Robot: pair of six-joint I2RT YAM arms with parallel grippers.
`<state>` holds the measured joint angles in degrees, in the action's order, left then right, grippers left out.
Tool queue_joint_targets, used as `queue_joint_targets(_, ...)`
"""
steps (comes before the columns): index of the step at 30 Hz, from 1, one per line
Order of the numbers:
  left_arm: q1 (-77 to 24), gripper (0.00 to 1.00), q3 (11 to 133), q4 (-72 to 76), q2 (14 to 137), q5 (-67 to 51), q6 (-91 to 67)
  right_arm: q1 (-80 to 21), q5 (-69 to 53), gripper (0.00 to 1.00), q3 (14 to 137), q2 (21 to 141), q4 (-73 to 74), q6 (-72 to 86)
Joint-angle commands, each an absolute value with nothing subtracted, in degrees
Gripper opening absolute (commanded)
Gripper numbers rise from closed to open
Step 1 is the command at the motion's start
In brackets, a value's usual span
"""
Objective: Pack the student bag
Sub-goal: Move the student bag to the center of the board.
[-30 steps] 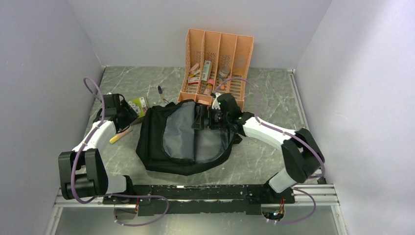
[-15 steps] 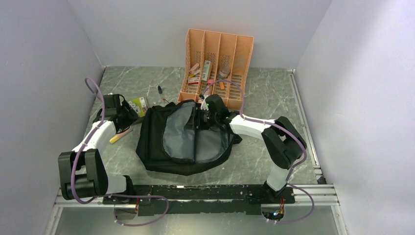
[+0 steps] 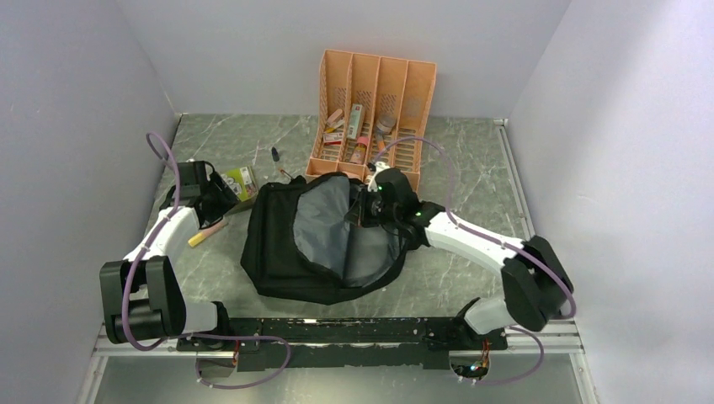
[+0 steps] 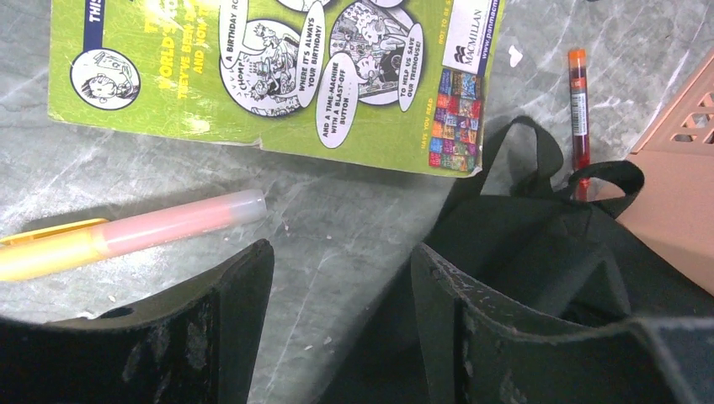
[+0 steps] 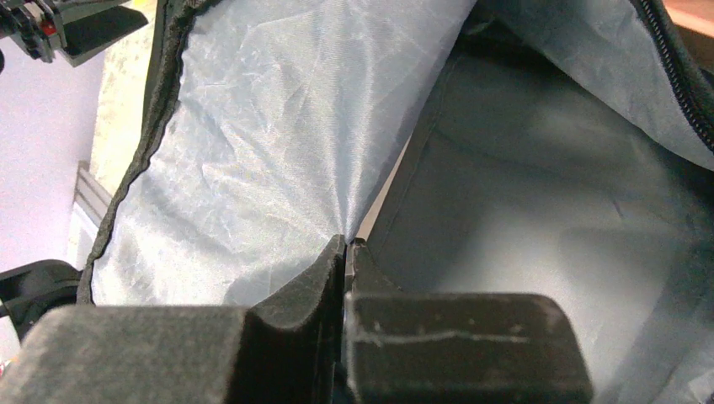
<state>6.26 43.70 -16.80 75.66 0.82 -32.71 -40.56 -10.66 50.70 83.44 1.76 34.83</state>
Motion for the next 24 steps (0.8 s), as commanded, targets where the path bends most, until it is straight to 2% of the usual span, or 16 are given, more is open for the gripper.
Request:
queue_joint_targets(1,6.2,0.65,46.3,-17.2,75.8,-0.1,-31.6,-39.5,-2.5,0.01,48.0,76.8,9.1,33.0)
queue_joint_targets(17,7.1,0.66,50.2,-19.7,76.5,4.2,-30.2,-36.6,7.5,0.00,50.1,67.5,22.1,29.2)
queue_joint_targets(18,7.3,0.67,50.6,-19.8,76.6,4.3,-30.2,-36.6,8.0,0.03,50.9,67.4,22.6,28.7)
queue_joint_targets(21,8.1,0.68,51.5,-20.1,77.2,4.1,-30.0,-36.6,10.3,0.38,54.1,67.5,23.7,27.2)
queue_joint_targets(22,8.4,0.69,51.7,-20.4,77.5,4.2,-30.0,-36.7,11.3,0.44,55.3,67.6,23.7,26.6)
queue_joint_targets(24,9.0,0.70,51.9,-20.5,77.8,4.2,-30.1,-36.6,12.9,0.51,57.9,68.1,22.9,25.2)
